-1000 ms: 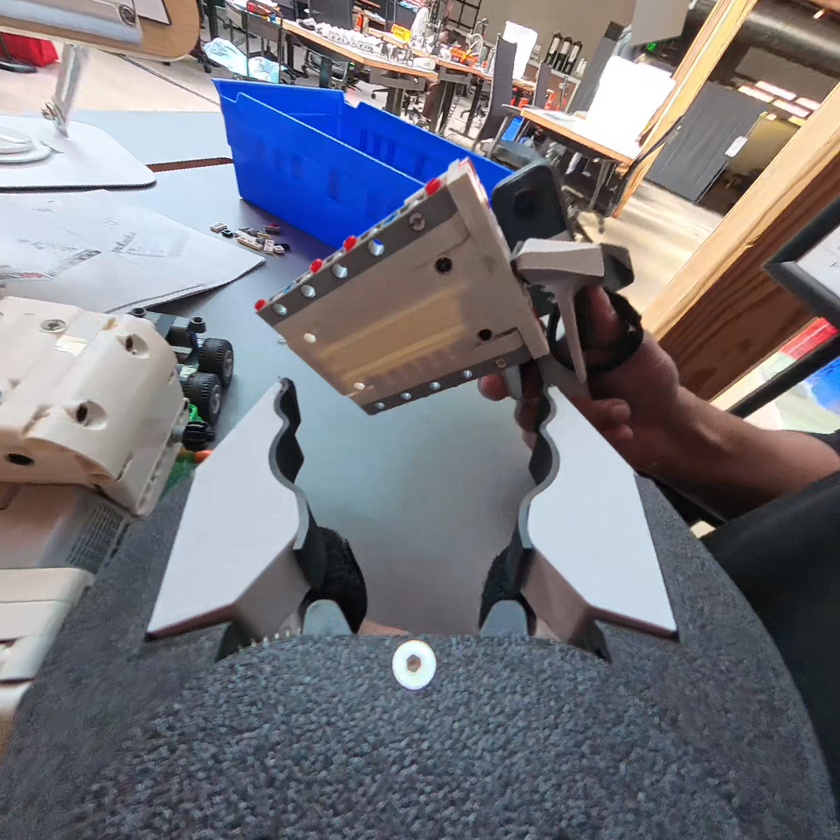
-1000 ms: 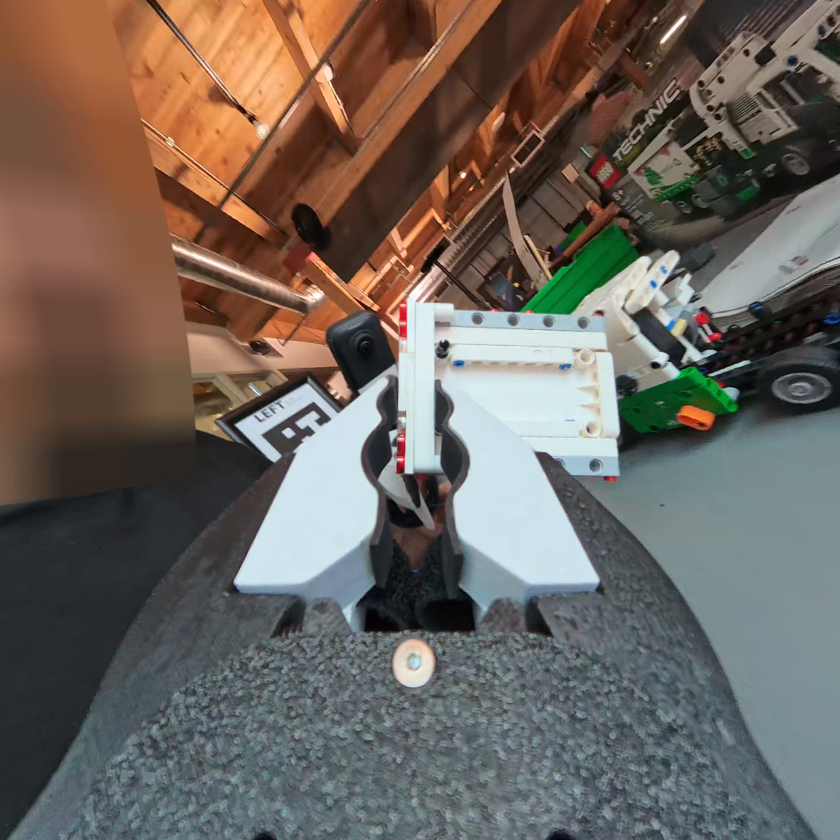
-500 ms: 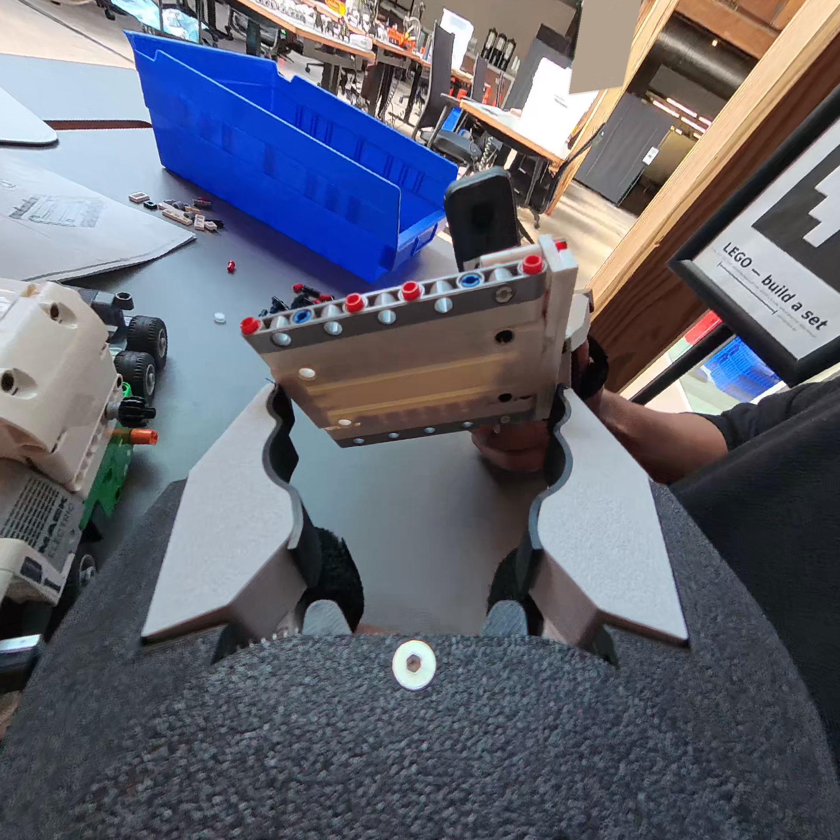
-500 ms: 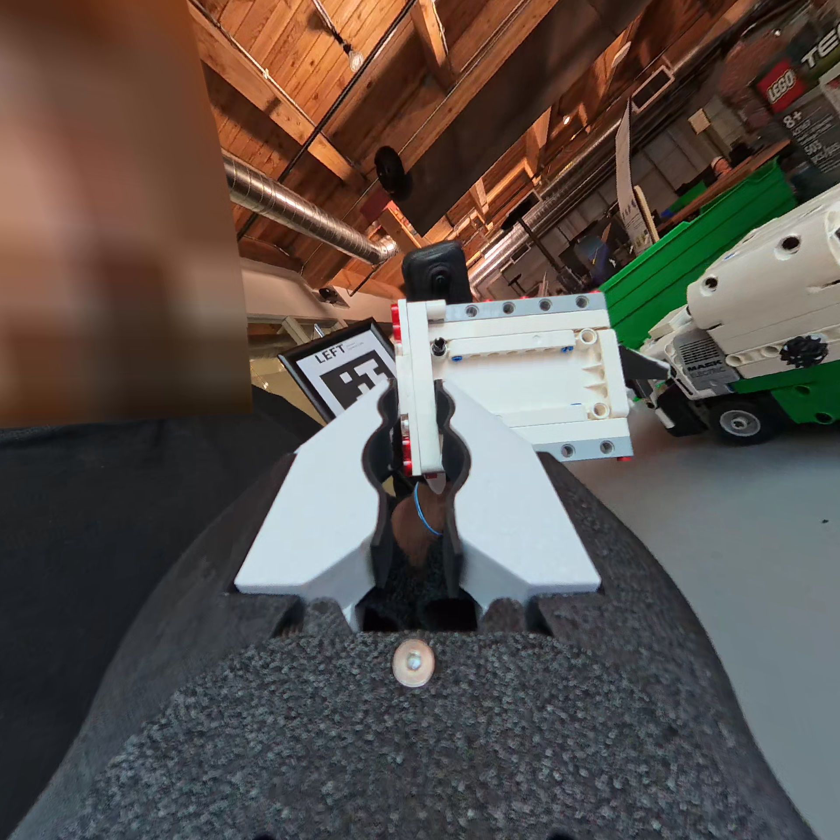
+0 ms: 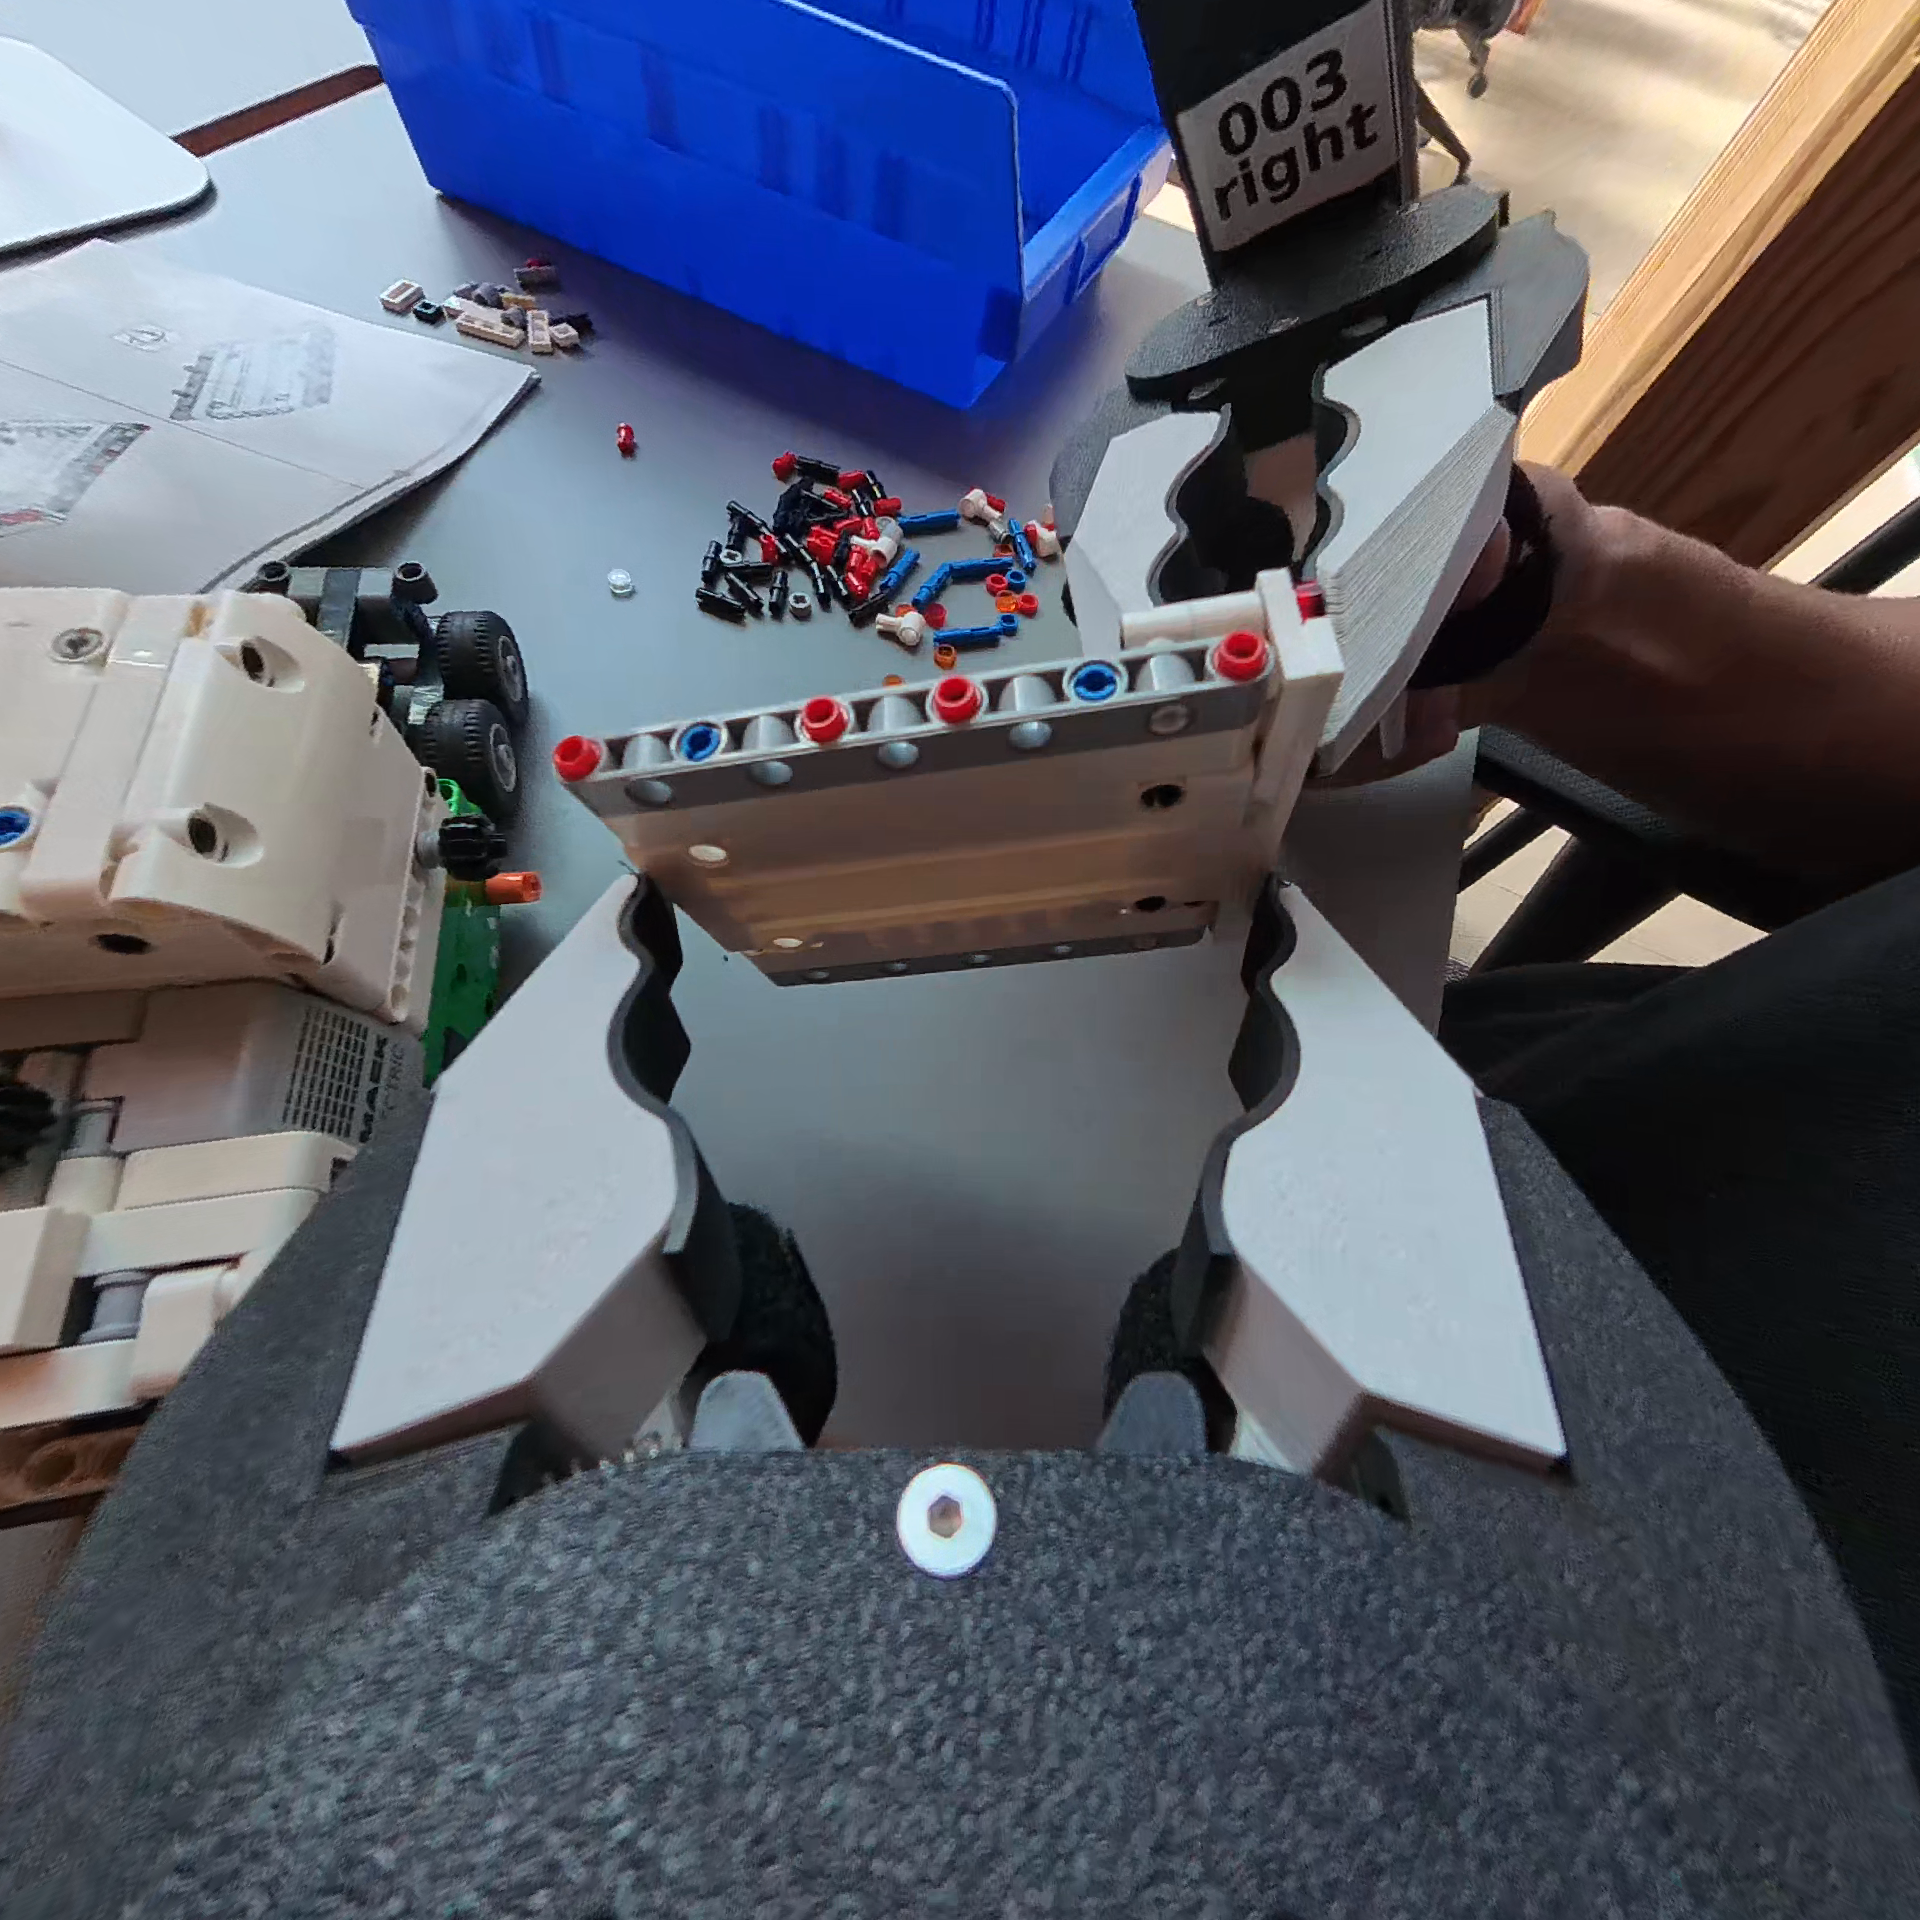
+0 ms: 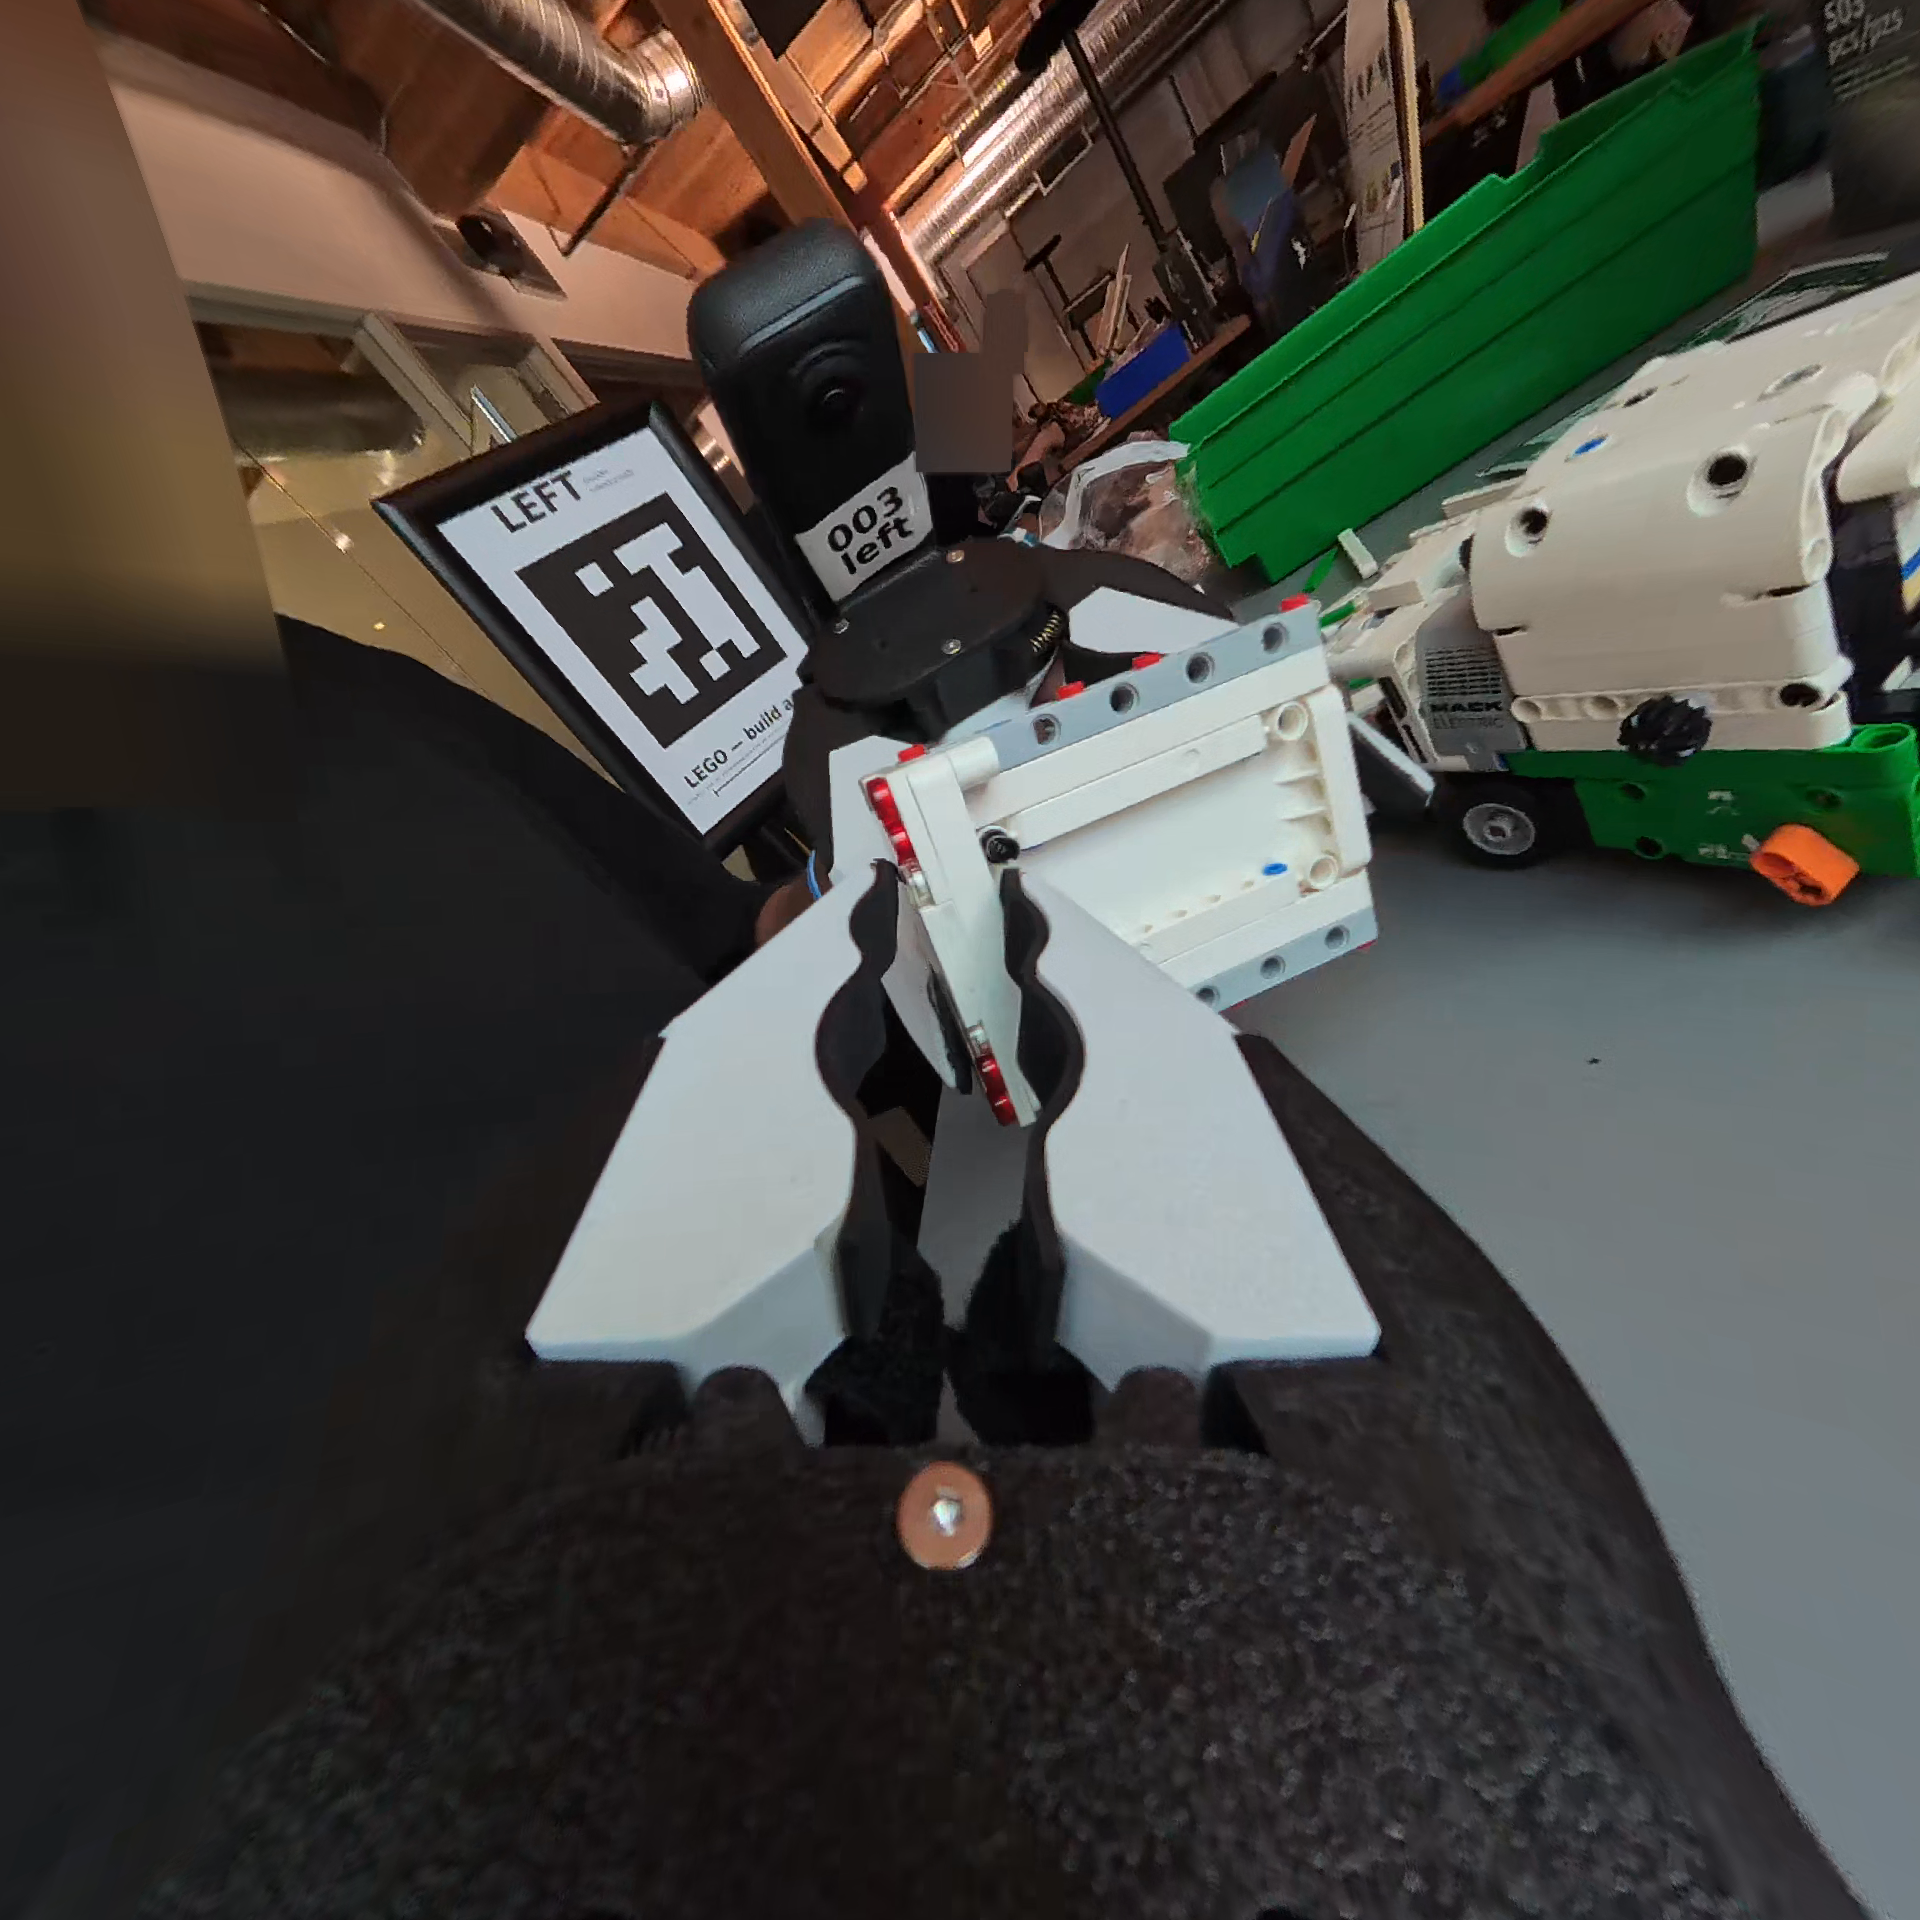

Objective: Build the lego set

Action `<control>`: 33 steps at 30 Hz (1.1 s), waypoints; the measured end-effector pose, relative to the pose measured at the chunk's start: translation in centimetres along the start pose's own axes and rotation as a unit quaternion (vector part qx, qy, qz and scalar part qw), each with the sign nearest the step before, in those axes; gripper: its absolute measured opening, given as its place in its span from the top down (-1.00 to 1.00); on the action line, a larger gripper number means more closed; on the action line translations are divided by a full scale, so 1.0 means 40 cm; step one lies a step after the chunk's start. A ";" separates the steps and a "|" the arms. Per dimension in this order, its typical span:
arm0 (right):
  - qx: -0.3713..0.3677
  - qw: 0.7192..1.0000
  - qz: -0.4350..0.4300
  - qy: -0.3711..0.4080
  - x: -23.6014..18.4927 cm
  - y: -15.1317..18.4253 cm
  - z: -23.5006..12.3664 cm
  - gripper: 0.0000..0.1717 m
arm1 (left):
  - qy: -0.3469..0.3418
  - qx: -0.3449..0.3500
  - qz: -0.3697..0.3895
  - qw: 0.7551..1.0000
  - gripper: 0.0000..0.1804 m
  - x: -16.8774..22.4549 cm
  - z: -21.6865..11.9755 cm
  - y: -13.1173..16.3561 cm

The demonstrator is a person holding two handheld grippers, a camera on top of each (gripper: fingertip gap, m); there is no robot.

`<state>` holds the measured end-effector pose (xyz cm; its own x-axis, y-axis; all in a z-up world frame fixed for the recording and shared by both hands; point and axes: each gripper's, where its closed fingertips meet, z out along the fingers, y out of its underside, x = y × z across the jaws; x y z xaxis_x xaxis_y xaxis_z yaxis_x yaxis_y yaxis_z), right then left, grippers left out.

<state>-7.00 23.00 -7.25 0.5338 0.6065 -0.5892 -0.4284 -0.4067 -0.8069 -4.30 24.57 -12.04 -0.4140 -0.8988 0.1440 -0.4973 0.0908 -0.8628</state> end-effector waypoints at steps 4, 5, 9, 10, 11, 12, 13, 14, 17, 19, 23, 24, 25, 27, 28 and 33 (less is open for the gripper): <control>0.017 1.000 -0.011 -0.015 -0.008 0.003 -0.008 0.80 | 0.029 0.000 -0.019 0.999 -0.19 0.019 0.007 0.000; 0.018 1.000 -0.017 -0.013 -0.010 0.005 -0.010 0.81 | 0.042 -0.001 -0.029 0.999 -0.19 0.027 0.010 0.002; 0.017 1.000 -0.025 -0.008 -0.013 0.009 -0.015 0.82 | 0.057 -0.002 -0.042 0.997 -0.18 0.035 0.019 0.003; 0.025 0.999 -0.025 -0.004 -0.008 0.006 -0.015 0.82 | 0.052 -0.003 -0.042 0.998 -0.18 0.028 0.020 0.003; 0.034 0.999 -0.022 0.000 -0.003 0.004 -0.014 0.81 | 0.049 -0.003 -0.042 0.998 -0.18 0.024 0.021 0.004; 0.040 0.999 -0.019 -0.001 -0.002 0.003 -0.013 0.81 | 0.048 -0.003 -0.040 0.998 -0.18 0.021 0.020 0.004; 0.044 0.999 -0.018 0.001 0.000 0.003 -0.012 0.80 | 0.042 -0.005 -0.037 0.998 -0.18 0.017 0.020 0.007; 0.035 0.999 -0.018 0.012 0.007 0.008 -0.012 0.79 | 0.030 -0.011 -0.033 0.999 -0.18 0.009 0.020 0.012; -0.010 0.998 -0.033 0.049 0.021 0.030 -0.008 0.55 | -0.023 -0.036 -0.008 0.999 -0.18 -0.025 0.017 0.031; -0.028 0.995 -0.041 0.083 0.033 0.035 -0.005 0.55 | -0.057 -0.055 0.023 0.997 -0.19 -0.039 0.014 0.039; -0.049 0.986 -0.031 0.157 0.070 0.040 -0.006 0.58 | -0.119 -0.111 0.108 0.981 -0.18 -0.056 0.012 0.061; -0.058 0.985 -0.026 0.161 0.071 0.048 -0.005 0.64 | -0.130 -0.121 0.124 0.976 -0.18 -0.058 0.014 0.066; -0.068 0.983 -0.018 0.172 0.078 0.057 -0.006 0.64 | -0.144 -0.131 0.139 0.971 -0.18 -0.065 0.014 0.070; -0.088 0.977 -0.010 0.192 0.090 0.077 -0.009 0.66 | -0.158 -0.146 0.162 0.963 -0.18 -0.072 0.019 0.080; -0.091 0.976 -0.008 0.199 0.095 0.083 -0.012 0.67 | -0.160 -0.148 0.166 0.962 -0.18 -0.074 0.022 0.084; -0.066 0.976 0.030 0.206 0.108 0.084 -0.032 0.68 | -0.151 -0.129 0.147 0.969 -0.18 -0.070 0.046 0.085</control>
<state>-5.18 23.38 -12.56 0.7708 0.2632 -0.5802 -0.3845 -0.5340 -0.7530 -3.42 26.60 -16.27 -0.3432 -0.8992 -0.2714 -0.5824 0.4305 -0.6896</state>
